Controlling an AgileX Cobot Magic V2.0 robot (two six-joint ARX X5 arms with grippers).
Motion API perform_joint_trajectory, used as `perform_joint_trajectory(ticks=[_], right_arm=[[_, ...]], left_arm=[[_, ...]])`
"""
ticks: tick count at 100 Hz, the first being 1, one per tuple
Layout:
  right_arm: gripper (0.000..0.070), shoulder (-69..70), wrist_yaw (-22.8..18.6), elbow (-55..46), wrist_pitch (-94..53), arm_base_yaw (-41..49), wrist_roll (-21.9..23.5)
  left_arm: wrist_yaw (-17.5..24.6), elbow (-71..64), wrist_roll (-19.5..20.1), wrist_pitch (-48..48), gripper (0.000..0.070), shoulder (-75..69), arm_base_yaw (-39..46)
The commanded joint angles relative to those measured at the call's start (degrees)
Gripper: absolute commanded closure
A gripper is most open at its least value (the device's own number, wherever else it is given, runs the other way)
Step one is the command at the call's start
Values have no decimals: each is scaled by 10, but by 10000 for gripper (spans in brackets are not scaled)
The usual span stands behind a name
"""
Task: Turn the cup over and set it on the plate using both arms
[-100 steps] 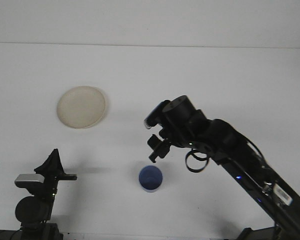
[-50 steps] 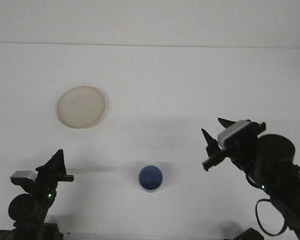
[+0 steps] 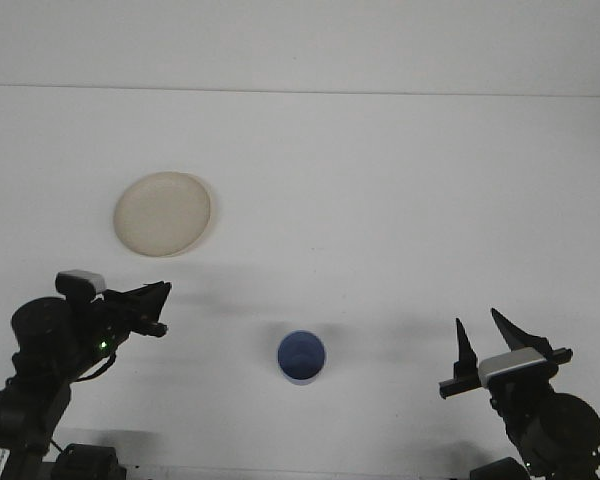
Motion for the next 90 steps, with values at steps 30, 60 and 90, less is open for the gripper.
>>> perform_joint_trajectory(ticks=[30,60,90], right_arm=[[336,-35,23,7,20,-2,13],[336,-35,23,7,20,-2,12],[336,-35,21,7,20,-2,12]], left_arm=[[5,149,63,-118,190,190,-140],[0,243,93,-206,190,344,-279],[-54,278,93,-205,191,450,-363]])
